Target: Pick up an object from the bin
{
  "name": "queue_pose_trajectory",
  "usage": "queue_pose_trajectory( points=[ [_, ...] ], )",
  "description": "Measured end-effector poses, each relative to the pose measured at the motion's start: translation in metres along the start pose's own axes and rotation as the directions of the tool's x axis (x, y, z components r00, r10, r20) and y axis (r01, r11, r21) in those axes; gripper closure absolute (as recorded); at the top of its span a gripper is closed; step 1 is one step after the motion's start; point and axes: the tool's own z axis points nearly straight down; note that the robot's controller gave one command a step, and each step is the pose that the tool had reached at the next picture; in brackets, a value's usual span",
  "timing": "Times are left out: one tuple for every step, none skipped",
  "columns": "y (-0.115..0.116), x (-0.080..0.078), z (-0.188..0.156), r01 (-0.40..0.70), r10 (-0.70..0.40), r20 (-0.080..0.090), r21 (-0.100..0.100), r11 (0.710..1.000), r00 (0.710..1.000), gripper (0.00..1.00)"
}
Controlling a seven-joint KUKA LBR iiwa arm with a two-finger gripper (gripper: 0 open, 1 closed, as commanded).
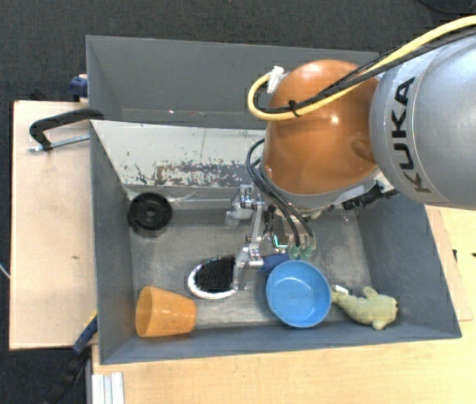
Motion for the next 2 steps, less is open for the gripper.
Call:
queue_pose_trajectory(
  points=[
    [-0.031, -0.015, 0.166, 0.288, -0.288, 0.014, 0.001, 0.958, 0.958, 0.0],
    [-0.024, -0.019, 0.133, 0.241, -0.241, 0.015, 0.0, 0.971, 0.971, 0.0]
  ],
)
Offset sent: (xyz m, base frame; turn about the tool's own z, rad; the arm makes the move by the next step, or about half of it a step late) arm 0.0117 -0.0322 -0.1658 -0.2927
